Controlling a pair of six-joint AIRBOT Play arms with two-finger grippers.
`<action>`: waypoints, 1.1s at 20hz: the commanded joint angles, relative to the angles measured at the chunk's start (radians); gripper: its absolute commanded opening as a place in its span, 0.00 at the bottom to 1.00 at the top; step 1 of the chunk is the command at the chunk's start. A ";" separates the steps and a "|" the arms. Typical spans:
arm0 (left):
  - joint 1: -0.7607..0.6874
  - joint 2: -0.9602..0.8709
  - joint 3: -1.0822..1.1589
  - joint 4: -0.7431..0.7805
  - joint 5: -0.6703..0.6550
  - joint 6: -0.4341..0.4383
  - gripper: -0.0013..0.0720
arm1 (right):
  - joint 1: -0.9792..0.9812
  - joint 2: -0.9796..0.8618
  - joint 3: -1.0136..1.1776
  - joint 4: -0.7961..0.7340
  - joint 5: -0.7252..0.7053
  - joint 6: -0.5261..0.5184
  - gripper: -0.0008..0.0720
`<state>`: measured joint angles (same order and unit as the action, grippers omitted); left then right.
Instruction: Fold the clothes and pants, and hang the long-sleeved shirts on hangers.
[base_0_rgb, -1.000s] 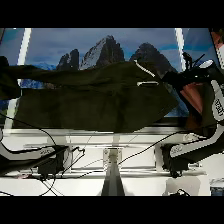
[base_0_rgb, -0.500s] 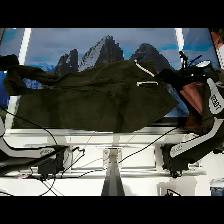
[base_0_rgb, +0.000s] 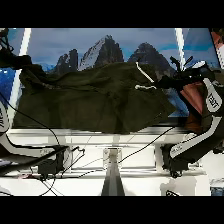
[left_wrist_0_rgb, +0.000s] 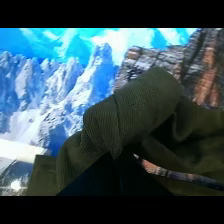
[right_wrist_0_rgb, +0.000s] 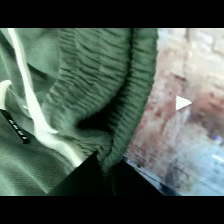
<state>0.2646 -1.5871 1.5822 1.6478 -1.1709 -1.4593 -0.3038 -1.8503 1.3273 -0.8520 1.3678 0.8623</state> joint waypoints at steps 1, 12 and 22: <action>-0.011 -0.006 0.000 0.001 0.001 0.000 0.04 | 0.001 0.011 0.002 0.007 -0.041 -0.013 0.06; 0.021 0.169 0.076 0.103 0.160 0.001 0.04 | -0.002 0.449 -0.005 -0.385 -0.141 0.135 0.06; 0.064 -0.014 -0.023 -0.164 -0.184 0.409 0.04 | -0.039 0.588 -0.316 -0.409 -0.220 0.174 0.06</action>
<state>0.3233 -1.5368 1.5795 1.6230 -1.2995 -1.1851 -0.3397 -1.2793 1.0821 -1.2533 1.1885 1.0286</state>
